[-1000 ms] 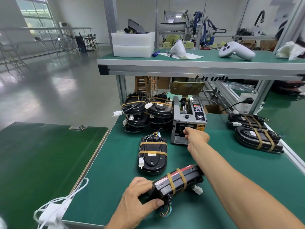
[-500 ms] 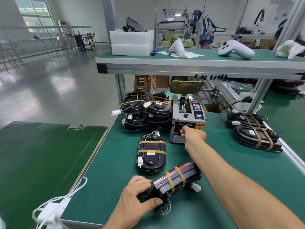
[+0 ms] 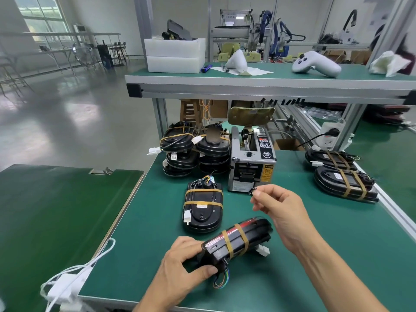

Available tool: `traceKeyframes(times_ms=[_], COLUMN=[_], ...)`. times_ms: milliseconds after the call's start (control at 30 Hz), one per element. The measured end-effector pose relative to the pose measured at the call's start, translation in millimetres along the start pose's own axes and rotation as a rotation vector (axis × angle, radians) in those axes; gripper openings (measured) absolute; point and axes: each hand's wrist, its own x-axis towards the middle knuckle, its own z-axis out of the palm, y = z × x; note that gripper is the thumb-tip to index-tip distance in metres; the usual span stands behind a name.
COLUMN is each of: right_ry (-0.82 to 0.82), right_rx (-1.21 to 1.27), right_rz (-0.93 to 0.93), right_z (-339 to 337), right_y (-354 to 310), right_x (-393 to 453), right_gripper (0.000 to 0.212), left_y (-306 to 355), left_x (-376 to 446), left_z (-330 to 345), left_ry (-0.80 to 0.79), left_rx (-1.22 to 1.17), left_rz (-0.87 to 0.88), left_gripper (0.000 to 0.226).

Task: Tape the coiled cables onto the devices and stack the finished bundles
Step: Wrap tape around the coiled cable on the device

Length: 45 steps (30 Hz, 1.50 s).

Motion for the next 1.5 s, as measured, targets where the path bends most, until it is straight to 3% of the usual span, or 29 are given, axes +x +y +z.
traceKeyframes(times_ms=[233,433,567,667,833,1167,1500], right_ry=[0.28,0.313,0.317,0.339,0.389,0.325,0.23], right_rx=[-0.137,-0.286,-0.263,-0.259,-0.325,-0.56,-0.927], right_rz=[0.065,0.131,0.028,-0.1,-0.152,0.128,0.244], right_z=[-47.4,-69.8,-63.0,-56.2,-53.3,-84.7,-69.4], right_y=[37.4,66.1,55.1,38.1,18.8,76.0,85.4], right_x=[13.1,28.1,49.1,69.4,100.9,93.7,120.4], right_gripper=[0.008,0.014,0.022,0.017,0.012,0.021,0.018], left_y=[-1.9,-2.2,-1.9,-2.3,-3.1,-5.6,-4.1], left_x=[-0.6,-0.4,-0.2,-0.5,0.2,0.7,0.9], left_z=[0.5,-0.6,-0.6,-0.5,-0.3,0.0,-0.8], left_ry=[-0.013,0.002,0.007,0.009,-0.002,-0.008,-0.013], left_rx=[0.007,0.005,-0.005,-0.009,-0.015,-0.011,-0.013], left_rz=[0.004,0.002,-0.003,-0.004,0.0,-0.005,-0.002], left_gripper=[0.032,0.036,0.034,0.035,0.037,0.037,0.038])
